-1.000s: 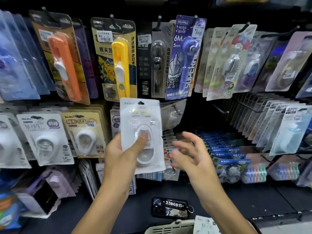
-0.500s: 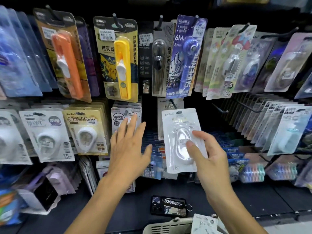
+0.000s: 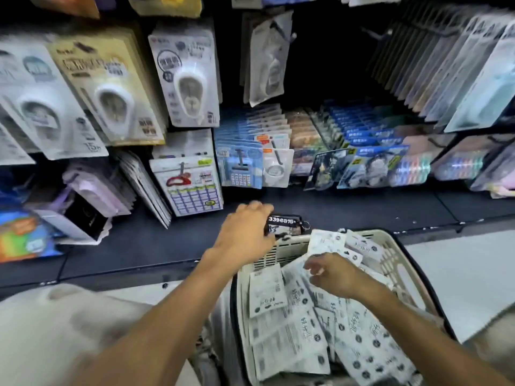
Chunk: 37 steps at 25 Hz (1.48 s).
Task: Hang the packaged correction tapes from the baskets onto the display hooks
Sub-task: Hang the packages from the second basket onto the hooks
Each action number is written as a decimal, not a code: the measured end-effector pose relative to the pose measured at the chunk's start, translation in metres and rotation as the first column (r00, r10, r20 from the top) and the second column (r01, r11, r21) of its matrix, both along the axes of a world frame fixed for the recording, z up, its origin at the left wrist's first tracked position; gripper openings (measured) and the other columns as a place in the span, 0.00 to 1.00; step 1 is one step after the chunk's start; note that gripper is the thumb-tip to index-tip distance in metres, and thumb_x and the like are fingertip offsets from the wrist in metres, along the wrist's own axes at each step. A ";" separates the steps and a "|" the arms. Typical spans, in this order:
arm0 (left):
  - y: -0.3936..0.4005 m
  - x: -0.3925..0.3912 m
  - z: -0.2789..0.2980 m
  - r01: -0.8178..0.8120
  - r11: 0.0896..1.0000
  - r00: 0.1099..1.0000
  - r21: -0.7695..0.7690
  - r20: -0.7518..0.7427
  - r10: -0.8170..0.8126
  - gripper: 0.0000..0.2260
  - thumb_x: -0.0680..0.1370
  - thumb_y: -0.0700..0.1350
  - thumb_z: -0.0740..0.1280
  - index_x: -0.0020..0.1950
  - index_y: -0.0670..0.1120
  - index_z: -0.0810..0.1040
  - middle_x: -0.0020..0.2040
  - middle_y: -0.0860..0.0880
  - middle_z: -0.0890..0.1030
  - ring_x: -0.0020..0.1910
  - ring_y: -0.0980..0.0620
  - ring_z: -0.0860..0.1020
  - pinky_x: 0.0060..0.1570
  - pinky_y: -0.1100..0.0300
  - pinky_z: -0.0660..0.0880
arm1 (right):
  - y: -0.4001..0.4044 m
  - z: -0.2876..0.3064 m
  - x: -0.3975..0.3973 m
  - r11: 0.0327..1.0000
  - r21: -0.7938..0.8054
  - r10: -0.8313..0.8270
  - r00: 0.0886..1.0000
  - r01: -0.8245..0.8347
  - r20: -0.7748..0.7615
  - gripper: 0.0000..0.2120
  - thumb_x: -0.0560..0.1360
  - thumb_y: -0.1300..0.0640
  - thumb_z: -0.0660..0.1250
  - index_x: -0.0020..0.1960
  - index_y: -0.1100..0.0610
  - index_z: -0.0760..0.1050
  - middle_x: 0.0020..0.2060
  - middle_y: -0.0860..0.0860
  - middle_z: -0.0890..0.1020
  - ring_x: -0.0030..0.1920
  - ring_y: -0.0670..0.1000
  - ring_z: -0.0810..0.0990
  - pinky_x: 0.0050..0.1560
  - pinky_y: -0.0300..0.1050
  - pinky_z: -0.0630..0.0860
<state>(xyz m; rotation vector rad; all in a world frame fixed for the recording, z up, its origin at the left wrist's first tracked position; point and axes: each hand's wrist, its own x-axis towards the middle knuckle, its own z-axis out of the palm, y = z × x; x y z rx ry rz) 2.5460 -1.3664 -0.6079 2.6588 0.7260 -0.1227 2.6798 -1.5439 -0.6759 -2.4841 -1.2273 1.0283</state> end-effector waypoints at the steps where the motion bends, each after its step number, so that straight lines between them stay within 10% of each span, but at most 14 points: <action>1: -0.014 -0.007 -0.028 0.094 0.995 0.984 -0.022 -0.151 -0.096 0.26 0.80 0.48 0.66 0.78 0.49 0.67 0.75 0.47 0.71 0.72 0.43 0.69 0.69 0.47 0.71 | -0.011 -0.017 0.001 0.981 -0.158 0.126 0.989 -0.112 0.079 0.18 0.79 0.58 0.66 0.68 0.53 0.75 0.62 0.52 0.81 0.61 0.52 0.77 0.59 0.43 0.75; 7: -0.042 -0.040 -0.118 0.180 0.981 0.877 -0.075 -0.439 -0.195 0.28 0.77 0.45 0.69 0.76 0.46 0.67 0.68 0.44 0.76 0.67 0.44 0.73 0.64 0.50 0.72 | -0.034 -0.056 -0.005 0.960 -0.128 0.258 0.965 -0.249 0.052 0.35 0.76 0.65 0.65 0.79 0.46 0.60 0.65 0.54 0.76 0.62 0.56 0.77 0.56 0.48 0.76; 13: -0.070 -0.041 -0.146 0.236 0.972 0.804 -0.022 -0.557 -0.208 0.45 0.76 0.56 0.72 0.83 0.44 0.50 0.77 0.42 0.69 0.76 0.41 0.66 0.80 0.41 0.47 | -0.022 -0.088 -0.024 0.889 0.020 0.424 0.838 -0.458 0.342 0.29 0.78 0.58 0.66 0.76 0.44 0.65 0.72 0.52 0.67 0.70 0.55 0.68 0.71 0.52 0.65; 17: -0.072 -0.034 -0.152 0.156 0.985 0.877 0.068 -0.468 -0.107 0.33 0.76 0.51 0.68 0.78 0.46 0.61 0.62 0.45 0.81 0.66 0.42 0.75 0.77 0.46 0.54 | -0.013 -0.089 -0.016 0.911 0.317 0.185 0.949 -0.263 0.256 0.16 0.76 0.56 0.71 0.63 0.46 0.81 0.52 0.47 0.74 0.53 0.50 0.70 0.56 0.51 0.72; 20: -0.068 -0.032 -0.152 0.128 0.991 0.875 0.045 -0.475 -0.091 0.27 0.78 0.50 0.68 0.75 0.48 0.65 0.57 0.48 0.84 0.65 0.44 0.77 0.80 0.45 0.49 | -0.009 -0.096 -0.017 0.899 0.207 0.319 0.901 -0.386 0.295 0.16 0.74 0.56 0.72 0.61 0.46 0.81 0.65 0.46 0.75 0.64 0.50 0.70 0.70 0.53 0.67; 25: -0.048 -0.030 -0.157 0.329 0.926 0.818 0.184 -0.545 -0.183 0.35 0.80 0.46 0.68 0.81 0.46 0.51 0.59 0.46 0.84 0.63 0.45 0.80 0.81 0.49 0.49 | 0.008 -0.055 0.017 0.923 0.283 0.241 0.965 -0.260 0.101 0.02 0.78 0.53 0.71 0.49 0.49 0.82 0.44 0.42 0.83 0.47 0.44 0.80 0.54 0.44 0.77; 28: -0.043 -0.021 -0.156 0.221 0.958 0.892 0.184 -0.436 -0.122 0.19 0.82 0.42 0.64 0.74 0.48 0.69 0.57 0.46 0.86 0.58 0.47 0.83 0.72 0.55 0.62 | -0.001 -0.010 0.060 0.907 0.419 -0.007 0.996 0.042 -0.085 0.13 0.72 0.59 0.77 0.40 0.42 0.81 0.39 0.40 0.85 0.40 0.37 0.80 0.42 0.34 0.73; 33: -0.027 0.001 -0.122 -0.316 0.909 0.942 -0.273 0.024 0.335 0.07 0.82 0.48 0.70 0.57 0.49 0.85 0.45 0.47 0.86 0.40 0.49 0.83 0.45 0.54 0.80 | -0.023 0.029 0.076 0.813 0.476 -0.078 0.874 0.334 -0.480 0.05 0.72 0.69 0.74 0.45 0.61 0.83 0.39 0.55 0.86 0.38 0.48 0.83 0.39 0.39 0.81; 37: -0.007 0.020 -0.075 -0.148 0.413 0.733 -0.898 0.181 0.656 0.05 0.75 0.47 0.77 0.40 0.54 0.88 0.41 0.52 0.89 0.36 0.57 0.85 0.35 0.62 0.79 | -0.013 0.039 0.071 0.808 0.413 -0.023 0.723 0.421 -0.691 0.08 0.68 0.63 0.75 0.47 0.60 0.84 0.40 0.57 0.87 0.38 0.52 0.86 0.33 0.42 0.82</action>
